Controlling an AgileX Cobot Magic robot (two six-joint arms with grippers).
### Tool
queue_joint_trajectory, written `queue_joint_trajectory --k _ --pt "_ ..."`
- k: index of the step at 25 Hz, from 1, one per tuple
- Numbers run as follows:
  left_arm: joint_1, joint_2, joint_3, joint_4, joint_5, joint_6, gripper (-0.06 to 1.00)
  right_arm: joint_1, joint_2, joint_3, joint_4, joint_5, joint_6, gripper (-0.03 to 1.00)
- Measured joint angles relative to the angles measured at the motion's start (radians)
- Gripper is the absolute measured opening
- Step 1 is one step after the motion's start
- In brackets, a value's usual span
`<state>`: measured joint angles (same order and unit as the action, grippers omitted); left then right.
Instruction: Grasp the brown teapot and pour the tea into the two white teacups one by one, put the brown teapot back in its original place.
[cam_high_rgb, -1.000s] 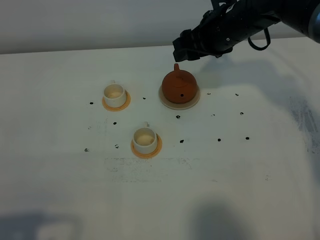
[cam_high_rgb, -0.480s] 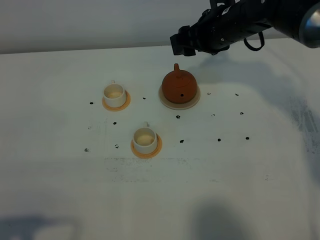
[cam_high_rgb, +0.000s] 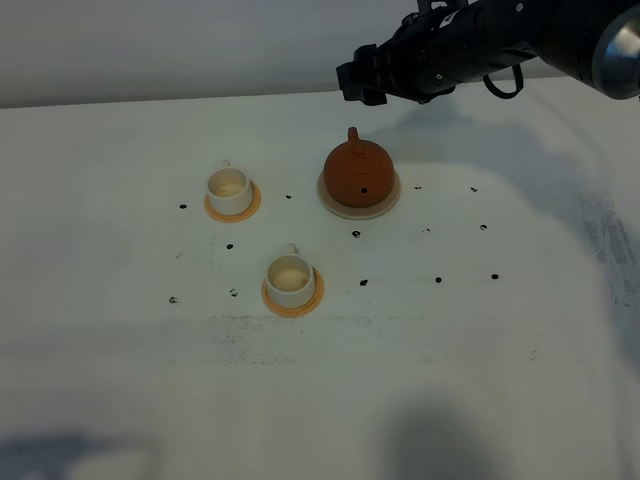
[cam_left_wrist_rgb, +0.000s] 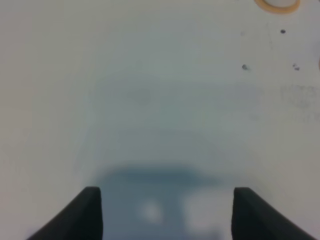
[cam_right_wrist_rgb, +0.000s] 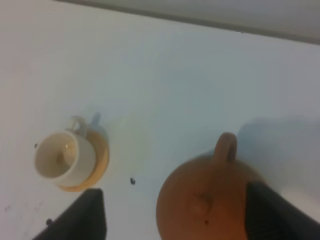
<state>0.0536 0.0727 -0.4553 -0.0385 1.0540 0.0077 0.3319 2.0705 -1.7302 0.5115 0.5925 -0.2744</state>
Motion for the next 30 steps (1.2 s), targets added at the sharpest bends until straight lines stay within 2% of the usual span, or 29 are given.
queue_joint_trajectory --k 7,21,30 --pt "0.000 0.000 0.000 -0.001 0.003 0.001 0.55 0.000 0.048 -0.004 -0.001 -0.006 0.001 0.59" --pt "0.000 0.000 0.000 -0.001 0.003 0.001 0.55 0.000 0.129 -0.149 -0.005 0.026 -0.002 0.59" --pt "0.000 0.000 0.000 -0.001 0.003 0.000 0.55 0.000 0.140 -0.155 -0.012 0.040 -0.024 0.59"
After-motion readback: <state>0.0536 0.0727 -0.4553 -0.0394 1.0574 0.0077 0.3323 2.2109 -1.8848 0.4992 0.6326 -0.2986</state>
